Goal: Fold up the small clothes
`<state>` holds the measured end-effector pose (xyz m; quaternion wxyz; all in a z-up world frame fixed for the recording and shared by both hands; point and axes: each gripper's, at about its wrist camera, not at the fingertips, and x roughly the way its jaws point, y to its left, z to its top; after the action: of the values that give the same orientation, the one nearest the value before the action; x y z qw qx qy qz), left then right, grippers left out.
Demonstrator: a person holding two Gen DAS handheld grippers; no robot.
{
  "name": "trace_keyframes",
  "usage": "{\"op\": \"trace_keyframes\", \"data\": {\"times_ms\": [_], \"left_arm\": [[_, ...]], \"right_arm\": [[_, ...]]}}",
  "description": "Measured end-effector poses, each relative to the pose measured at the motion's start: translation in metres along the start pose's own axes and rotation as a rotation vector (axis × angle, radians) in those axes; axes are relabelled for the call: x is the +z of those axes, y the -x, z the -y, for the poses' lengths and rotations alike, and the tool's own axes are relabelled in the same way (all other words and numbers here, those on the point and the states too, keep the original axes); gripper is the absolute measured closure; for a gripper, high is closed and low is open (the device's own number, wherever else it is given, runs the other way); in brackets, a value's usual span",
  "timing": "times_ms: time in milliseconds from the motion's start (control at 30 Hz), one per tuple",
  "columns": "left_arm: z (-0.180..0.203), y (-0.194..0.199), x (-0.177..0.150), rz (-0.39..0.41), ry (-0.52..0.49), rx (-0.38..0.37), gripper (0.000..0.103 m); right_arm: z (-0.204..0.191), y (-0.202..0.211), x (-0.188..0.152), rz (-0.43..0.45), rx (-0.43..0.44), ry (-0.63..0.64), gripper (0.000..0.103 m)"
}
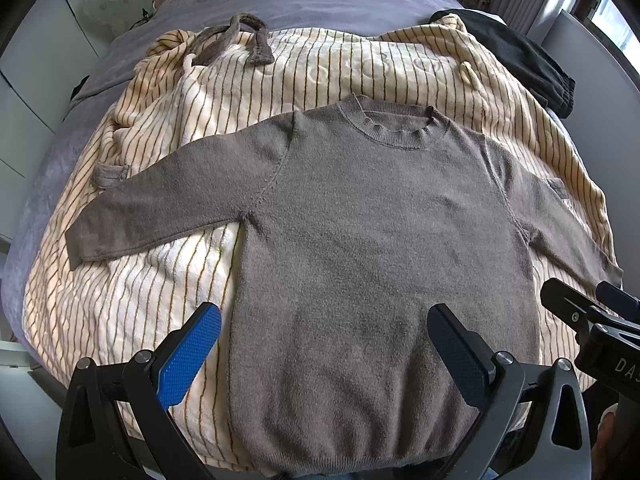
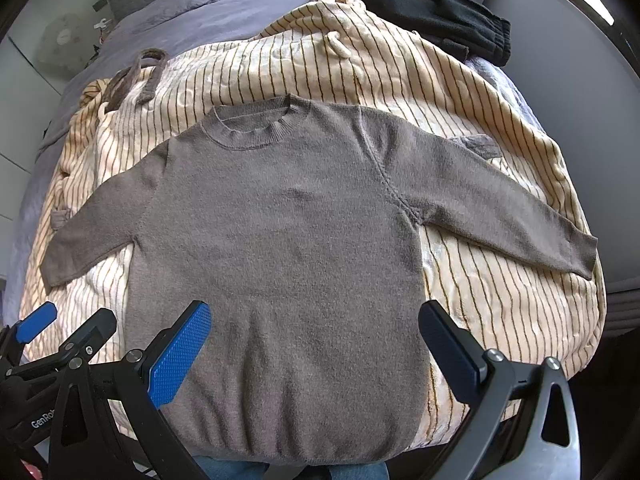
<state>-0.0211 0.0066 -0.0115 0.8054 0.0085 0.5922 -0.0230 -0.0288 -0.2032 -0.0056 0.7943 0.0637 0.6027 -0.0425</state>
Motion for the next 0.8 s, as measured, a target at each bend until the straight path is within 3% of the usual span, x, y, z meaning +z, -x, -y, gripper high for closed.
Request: {"op": "trace_keyframes", "data": {"times_ms": [800], "left_arm": [[-0.0004,-0.0008,-0.0075,0.002,-0.001,-0.005,0.000]], "right_arm": [[0.0020,-0.0028,-0.0056,-0.005,0.000,-0.005,0.000]]}}
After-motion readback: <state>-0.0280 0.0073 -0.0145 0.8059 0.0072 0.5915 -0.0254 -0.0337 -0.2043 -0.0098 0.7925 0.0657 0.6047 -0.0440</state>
